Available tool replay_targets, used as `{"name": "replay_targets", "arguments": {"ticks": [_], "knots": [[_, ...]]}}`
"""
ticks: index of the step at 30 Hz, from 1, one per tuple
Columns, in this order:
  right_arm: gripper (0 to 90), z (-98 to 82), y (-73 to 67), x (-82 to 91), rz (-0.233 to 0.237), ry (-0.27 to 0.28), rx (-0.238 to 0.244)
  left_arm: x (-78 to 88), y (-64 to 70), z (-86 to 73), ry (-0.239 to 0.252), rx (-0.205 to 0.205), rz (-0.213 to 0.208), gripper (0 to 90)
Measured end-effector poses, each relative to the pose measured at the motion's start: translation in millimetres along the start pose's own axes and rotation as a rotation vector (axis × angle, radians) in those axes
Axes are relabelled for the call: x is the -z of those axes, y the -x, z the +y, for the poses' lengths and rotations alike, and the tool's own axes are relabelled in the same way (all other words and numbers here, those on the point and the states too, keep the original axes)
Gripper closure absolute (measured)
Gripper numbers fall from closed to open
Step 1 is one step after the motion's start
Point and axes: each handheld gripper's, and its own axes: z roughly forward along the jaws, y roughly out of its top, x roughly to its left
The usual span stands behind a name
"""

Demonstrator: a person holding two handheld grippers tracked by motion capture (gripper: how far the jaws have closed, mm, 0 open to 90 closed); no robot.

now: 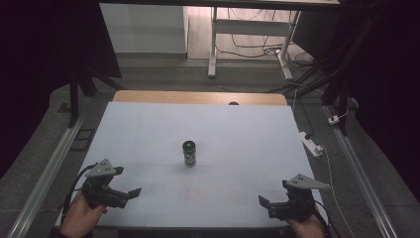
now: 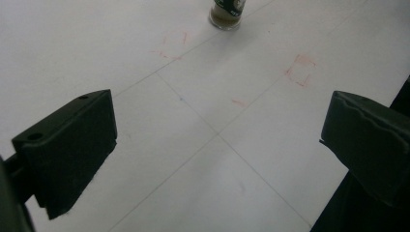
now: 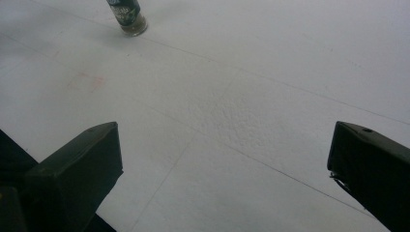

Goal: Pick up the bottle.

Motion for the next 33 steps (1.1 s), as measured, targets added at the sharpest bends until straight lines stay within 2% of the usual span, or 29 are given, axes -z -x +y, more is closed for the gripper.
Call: {"name": "replay_targets", "arguments": {"ticks": [7,12,19,22,28,33], "knots": [[0.0,0.1,0.0,-0.3,0.0,-0.002,0.001,-13.2,-1.7,11.8,-0.023,-0.038,0.015,0.0],[0.0,0.4,-0.4,-1.0,0.0,-0.008,0.009,-26.6,-3.4,26.2,-0.024,-0.056,0.01,0.0],[0.0,0.2,-0.2,-1.0,0.003,-0.007,0.01,-41.0,-4.8,37.9,-0.022,-0.048,-0.002,0.0],[0.0,0.3,-0.5,-1.1,0.004,-0.01,0.011,-47.7,-4.7,42.7,-0.024,-0.057,-0.002,0.0],[0.0,0.6,-0.9,-1.6,0.008,-0.013,0.013,-62.6,-2.2,55.0,-0.028,-0.088,0.029,0.0],[0.0,0.6,-0.9,-1.8,0.009,-0.014,0.013,-76.4,-1.3,64.6,-0.025,-0.108,-0.005,0.0]]}}
